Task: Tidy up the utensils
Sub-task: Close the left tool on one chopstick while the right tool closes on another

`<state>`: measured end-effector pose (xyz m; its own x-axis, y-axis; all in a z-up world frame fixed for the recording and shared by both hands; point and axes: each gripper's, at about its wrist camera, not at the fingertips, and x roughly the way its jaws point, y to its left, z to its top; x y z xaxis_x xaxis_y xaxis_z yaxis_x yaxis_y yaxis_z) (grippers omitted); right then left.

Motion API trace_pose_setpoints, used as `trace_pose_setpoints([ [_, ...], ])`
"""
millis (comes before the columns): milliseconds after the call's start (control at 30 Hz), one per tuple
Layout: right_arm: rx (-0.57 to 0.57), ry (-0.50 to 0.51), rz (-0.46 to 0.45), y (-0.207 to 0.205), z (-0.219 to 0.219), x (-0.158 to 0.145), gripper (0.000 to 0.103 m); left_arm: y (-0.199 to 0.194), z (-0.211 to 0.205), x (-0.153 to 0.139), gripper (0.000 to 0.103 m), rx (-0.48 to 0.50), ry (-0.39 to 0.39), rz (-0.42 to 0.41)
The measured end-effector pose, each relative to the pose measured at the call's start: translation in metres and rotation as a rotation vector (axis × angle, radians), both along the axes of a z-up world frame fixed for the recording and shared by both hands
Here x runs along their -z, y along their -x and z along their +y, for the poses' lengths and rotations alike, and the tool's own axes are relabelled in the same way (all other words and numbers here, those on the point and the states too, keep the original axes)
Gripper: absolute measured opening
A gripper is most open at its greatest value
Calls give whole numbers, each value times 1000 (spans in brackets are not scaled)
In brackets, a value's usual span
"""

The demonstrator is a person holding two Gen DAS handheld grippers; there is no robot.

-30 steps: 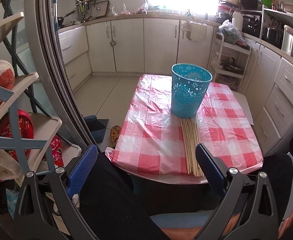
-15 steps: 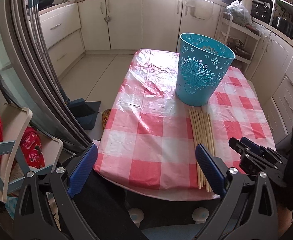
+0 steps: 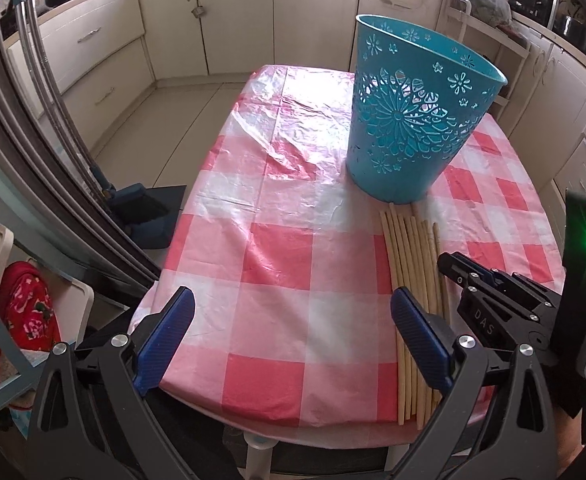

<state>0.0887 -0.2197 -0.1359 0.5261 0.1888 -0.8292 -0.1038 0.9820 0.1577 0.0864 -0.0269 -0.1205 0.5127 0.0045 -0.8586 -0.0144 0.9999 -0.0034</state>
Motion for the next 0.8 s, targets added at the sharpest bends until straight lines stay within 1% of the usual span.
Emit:
trace_pose_setpoints([
  [200,-120,87,7,-8,2,-2,8,-30,-23,25,94,28,6,47],
  [300,-160,94,18,-11,-9,-4,7,-44,-33,38,94,33,6,65],
  [367,-163,50,23,-11,-18,-4,7,-52,-37,45,94,33,-7,75],
  [467,-138,-21,23,-14,-27,-2,5,-60,-42,56,91,39,-26,94],
  [567,-135,-40,13,-14,-23,-1,5,-67,-44,62,89,29,-52,107],
  [700,-134,-82,13,-13,-25,3,5,-72,-46,61,88,30,-70,102],
  [767,-135,-90,10,-10,-24,4,5,-76,-47,59,82,39,-60,104],
  [800,-137,-90,9,-10,-24,4,5,-77,-48,57,73,48,-42,103],
])
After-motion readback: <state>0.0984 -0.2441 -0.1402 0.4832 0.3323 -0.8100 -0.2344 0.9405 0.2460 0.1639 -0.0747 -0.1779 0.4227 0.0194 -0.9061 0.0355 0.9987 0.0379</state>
